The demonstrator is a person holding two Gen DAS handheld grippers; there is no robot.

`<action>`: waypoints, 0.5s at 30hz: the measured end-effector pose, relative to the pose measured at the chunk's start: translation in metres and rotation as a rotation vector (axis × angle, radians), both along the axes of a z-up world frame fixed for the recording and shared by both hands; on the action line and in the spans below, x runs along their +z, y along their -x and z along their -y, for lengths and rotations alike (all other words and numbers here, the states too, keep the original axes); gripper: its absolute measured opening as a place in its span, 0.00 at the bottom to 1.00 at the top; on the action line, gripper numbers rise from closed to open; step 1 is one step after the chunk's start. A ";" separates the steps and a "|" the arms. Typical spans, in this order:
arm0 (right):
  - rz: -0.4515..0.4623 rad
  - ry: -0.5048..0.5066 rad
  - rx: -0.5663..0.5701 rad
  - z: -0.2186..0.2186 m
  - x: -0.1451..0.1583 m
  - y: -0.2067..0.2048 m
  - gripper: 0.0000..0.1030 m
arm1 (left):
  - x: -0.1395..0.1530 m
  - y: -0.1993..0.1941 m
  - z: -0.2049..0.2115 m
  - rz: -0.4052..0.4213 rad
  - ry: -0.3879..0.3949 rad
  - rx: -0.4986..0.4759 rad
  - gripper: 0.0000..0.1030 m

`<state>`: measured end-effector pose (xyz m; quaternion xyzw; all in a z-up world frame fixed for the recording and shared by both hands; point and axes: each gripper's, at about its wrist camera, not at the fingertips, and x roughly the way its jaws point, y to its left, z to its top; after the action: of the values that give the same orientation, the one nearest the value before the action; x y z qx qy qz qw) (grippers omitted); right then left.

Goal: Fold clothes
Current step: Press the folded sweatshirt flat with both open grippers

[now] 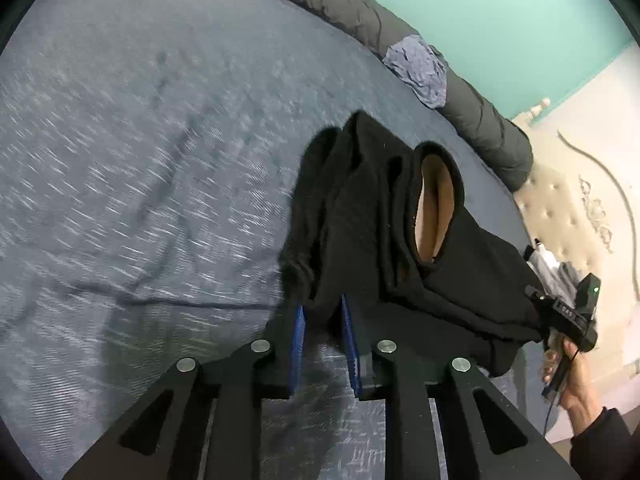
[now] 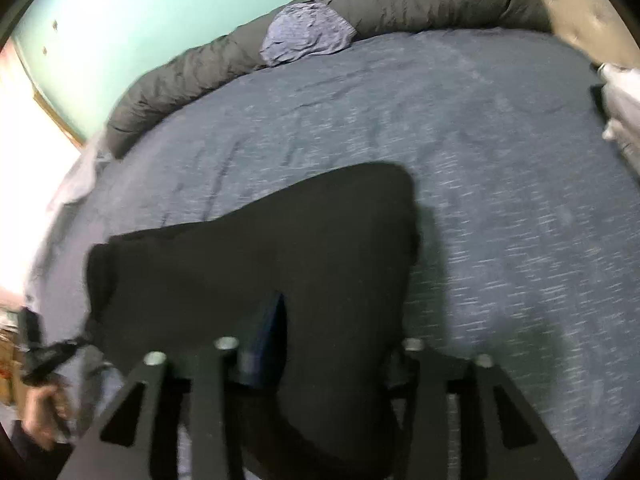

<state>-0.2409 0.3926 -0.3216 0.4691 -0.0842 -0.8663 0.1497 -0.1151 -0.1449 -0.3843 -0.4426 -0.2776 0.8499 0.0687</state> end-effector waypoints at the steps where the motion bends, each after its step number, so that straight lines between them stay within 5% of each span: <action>1: -0.011 -0.021 -0.032 -0.007 0.003 -0.002 0.48 | 0.008 -0.003 0.001 -0.012 0.024 0.007 0.20; 6: -0.074 0.014 -0.179 -0.040 0.020 -0.020 0.54 | 0.045 -0.005 -0.014 -0.093 0.096 -0.050 0.20; 15: -0.122 0.149 -0.144 0.002 0.022 -0.042 0.54 | 0.066 0.042 -0.093 -0.115 0.174 -0.230 0.20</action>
<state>-0.1985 0.3904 -0.2995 0.3960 -0.1726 -0.8930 0.1265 -0.1569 -0.0519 -0.3183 -0.4262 -0.1461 0.8813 0.1426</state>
